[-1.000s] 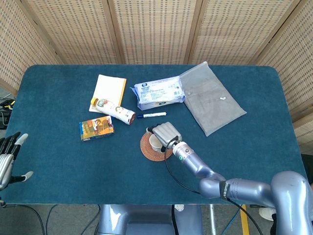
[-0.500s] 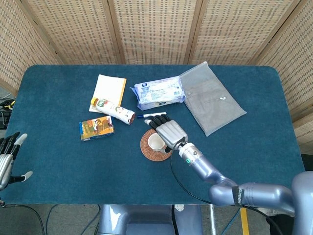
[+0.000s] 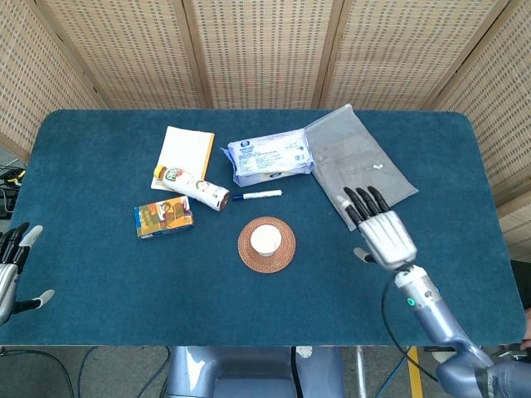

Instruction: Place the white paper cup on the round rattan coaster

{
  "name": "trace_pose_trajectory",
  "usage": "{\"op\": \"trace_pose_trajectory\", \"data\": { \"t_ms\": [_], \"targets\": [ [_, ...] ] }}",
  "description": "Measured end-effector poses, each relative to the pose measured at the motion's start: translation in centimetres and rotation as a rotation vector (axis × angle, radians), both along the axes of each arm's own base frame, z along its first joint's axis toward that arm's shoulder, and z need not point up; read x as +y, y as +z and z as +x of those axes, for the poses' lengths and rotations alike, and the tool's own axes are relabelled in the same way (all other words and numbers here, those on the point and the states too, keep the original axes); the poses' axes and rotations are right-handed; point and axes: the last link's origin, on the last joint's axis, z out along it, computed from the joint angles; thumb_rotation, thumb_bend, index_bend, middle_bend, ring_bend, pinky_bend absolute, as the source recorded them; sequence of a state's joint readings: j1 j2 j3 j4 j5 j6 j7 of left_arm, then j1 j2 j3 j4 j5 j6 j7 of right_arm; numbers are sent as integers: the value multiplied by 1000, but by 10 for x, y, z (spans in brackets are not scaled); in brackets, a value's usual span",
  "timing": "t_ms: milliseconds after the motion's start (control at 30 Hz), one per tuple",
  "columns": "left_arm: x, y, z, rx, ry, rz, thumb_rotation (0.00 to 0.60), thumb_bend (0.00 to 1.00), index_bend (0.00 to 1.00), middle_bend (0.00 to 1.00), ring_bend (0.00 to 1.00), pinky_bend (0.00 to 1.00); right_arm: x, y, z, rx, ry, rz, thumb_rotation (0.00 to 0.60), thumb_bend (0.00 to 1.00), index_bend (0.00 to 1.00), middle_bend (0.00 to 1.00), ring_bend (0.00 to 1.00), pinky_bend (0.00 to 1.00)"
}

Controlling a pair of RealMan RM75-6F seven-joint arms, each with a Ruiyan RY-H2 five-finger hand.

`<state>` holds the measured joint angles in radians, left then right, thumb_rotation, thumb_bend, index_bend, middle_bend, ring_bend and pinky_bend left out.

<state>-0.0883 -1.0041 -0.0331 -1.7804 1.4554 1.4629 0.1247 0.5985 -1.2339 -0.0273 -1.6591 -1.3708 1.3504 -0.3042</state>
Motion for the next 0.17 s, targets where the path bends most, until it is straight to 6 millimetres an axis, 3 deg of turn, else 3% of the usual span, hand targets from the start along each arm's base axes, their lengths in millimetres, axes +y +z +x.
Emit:
{"op": "trace_pose_trajectory", "data": {
  "t_ms": [167],
  "targets": [
    [-4,0,0,-4,-27,13,600,0,0,0,0,0,40,16,-50,-29,-51,-48,600,0,18,0,0,0]
  ]
}}
